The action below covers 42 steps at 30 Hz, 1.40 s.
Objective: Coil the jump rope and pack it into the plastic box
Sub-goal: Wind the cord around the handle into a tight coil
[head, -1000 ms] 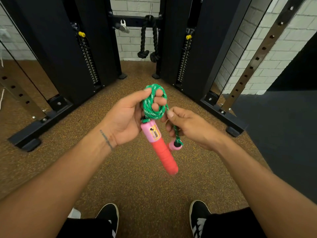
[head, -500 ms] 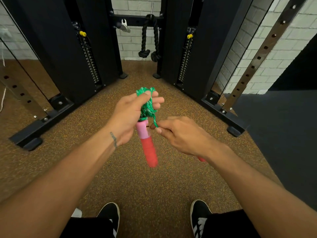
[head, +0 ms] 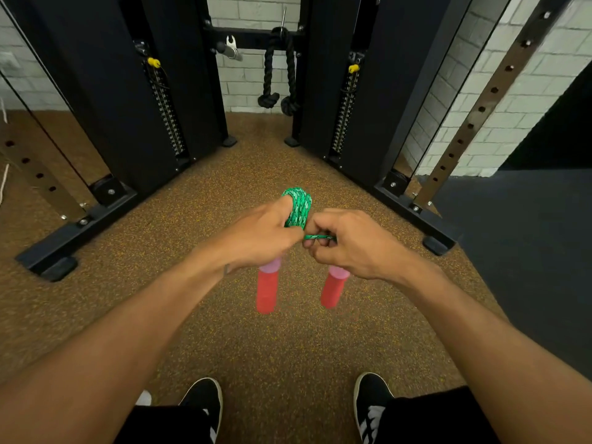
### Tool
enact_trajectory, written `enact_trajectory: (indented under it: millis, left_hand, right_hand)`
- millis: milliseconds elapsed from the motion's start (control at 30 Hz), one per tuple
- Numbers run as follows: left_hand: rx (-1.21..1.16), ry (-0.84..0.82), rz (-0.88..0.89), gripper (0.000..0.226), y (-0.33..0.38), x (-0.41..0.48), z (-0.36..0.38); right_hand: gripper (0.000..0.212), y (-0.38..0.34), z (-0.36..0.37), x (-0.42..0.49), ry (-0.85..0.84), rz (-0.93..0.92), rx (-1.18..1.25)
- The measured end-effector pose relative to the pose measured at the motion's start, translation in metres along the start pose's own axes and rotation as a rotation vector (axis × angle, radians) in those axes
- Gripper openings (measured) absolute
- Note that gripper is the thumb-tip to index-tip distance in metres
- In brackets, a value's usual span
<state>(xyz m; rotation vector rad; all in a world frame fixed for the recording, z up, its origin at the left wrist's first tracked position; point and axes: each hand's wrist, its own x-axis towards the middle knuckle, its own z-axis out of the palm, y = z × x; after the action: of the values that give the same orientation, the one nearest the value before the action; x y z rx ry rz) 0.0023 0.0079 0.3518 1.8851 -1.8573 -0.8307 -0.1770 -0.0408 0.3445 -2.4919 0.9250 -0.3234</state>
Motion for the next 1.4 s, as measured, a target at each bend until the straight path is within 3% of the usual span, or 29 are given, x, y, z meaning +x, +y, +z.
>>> enact_trajectory:
  millis: [200,333,467,567,700,867,1100,1400]
  left_hand:
    - [-0.007,-0.248,0.038,0.029,-0.003,-0.006,-0.004]
    - [-0.041,-0.315,0.045,0.023,-0.002,-0.007,-0.007]
    - [-0.026,-0.439,0.039,0.024,-0.005,-0.008,-0.008]
    - [-0.156,-0.491,0.044,0.015,-0.009,-0.008,-0.011]
    - [-0.348,-0.416,0.018,0.017,-0.012,-0.005,-0.011]
    - [-0.365,-0.38,0.034,0.019,-0.013,-0.002,-0.006]
    - [-0.468,-0.422,0.036,0.02,-0.012,-0.003,-0.007]
    - [-0.534,-0.339,-0.045,0.023,-0.011,-0.002,-0.005]
  right_hand:
    - [0.038,-0.005,0.0,0.0,0.104,0.049,0.162]
    - [0.067,-0.004,0.001,0.001,0.035,0.039,0.067]
    - [0.053,-0.006,0.004,0.0,-0.127,0.058,0.081]
    - [0.048,-0.008,0.003,-0.001,-0.133,0.069,0.1]
    - [0.047,-0.006,-0.003,0.002,-0.062,0.109,0.109]
    - [0.041,-0.001,0.0,0.001,0.043,0.094,0.067]
    - [0.065,-0.004,-0.012,-0.005,-0.149,0.038,0.254]
    - [0.05,-0.003,-0.008,-0.002,-0.016,0.048,0.341]
